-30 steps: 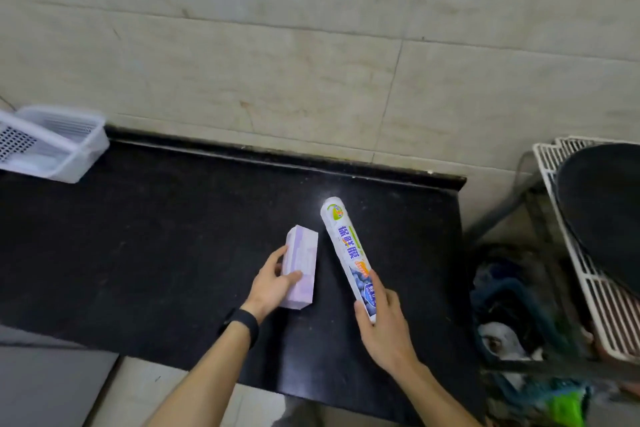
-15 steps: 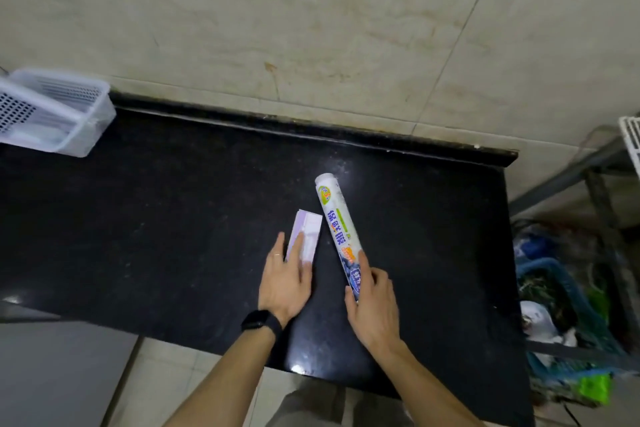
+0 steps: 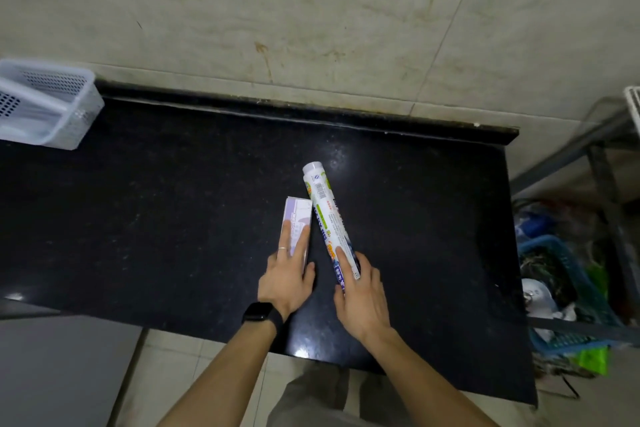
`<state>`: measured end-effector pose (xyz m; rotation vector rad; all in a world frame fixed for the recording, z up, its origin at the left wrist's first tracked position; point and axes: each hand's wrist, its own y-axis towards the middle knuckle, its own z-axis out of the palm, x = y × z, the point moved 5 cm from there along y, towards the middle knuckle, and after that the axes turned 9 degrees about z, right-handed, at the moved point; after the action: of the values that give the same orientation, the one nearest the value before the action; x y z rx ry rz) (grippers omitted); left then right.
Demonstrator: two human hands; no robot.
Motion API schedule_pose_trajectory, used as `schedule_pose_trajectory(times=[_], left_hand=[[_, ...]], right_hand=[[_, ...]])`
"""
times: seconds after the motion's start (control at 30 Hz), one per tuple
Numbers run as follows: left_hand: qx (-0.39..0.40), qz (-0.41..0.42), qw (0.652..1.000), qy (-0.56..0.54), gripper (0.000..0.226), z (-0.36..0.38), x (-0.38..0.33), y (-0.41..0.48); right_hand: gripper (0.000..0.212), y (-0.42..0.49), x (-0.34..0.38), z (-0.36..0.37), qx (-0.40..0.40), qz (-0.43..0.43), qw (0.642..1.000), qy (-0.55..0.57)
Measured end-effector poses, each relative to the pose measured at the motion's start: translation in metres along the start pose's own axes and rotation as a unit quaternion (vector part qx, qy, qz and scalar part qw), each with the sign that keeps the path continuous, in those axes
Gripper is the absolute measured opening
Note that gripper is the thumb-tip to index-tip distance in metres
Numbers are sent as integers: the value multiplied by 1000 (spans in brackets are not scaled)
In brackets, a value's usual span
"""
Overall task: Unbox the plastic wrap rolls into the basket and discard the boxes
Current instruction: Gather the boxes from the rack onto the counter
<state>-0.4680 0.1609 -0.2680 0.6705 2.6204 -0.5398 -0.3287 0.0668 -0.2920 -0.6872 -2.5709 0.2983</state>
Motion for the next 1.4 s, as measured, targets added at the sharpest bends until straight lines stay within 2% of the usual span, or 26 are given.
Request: schedule_pose_trajectory(times=[0.13, 0.23, 0.33, 0.47, 0.6, 0.73, 0.87, 1.0, 1.17, 1.27, 1.4], left_hand=[[12, 4, 998, 60, 79, -2, -3, 5], [-18, 23, 993, 119, 78, -14, -20, 5], [-61, 67, 988, 124, 73, -29, -57, 10], [-75, 114, 982, 127, 64, -38, -133, 33], [-119, 213, 965, 93, 52, -51, -244, 55], [-143, 306, 939, 70, 52, -62, -368, 73], [-168, 399, 899, 69, 51, -61, -487, 77], [-119, 437, 888, 77, 51, -34, -561, 79], [-36, 413, 902, 124, 55, 16, -587, 88], [4, 386, 912, 137, 59, 37, -581, 93], [-3, 383, 912, 145, 61, 50, -572, 91]], right_hand=[[87, 3, -3, -7, 61, 2, 998, 5], [81, 2, -9, -36, 92, -3, 995, 40], [63, -3, -30, -92, 28, -42, 996, 74], [44, -13, -78, -189, -72, -71, 993, 53], [39, -32, -144, -293, -174, -56, 982, 38], [33, -59, -223, -381, -303, -24, 950, 73], [37, -79, -314, -431, -355, 60, 929, 82], [49, -87, -388, -457, -404, 157, 900, 57], [84, -64, -442, -456, -316, 275, 906, 54], [87, -55, -454, -448, -302, 277, 908, 86], [83, -52, -458, -441, -350, 251, 900, 67]])
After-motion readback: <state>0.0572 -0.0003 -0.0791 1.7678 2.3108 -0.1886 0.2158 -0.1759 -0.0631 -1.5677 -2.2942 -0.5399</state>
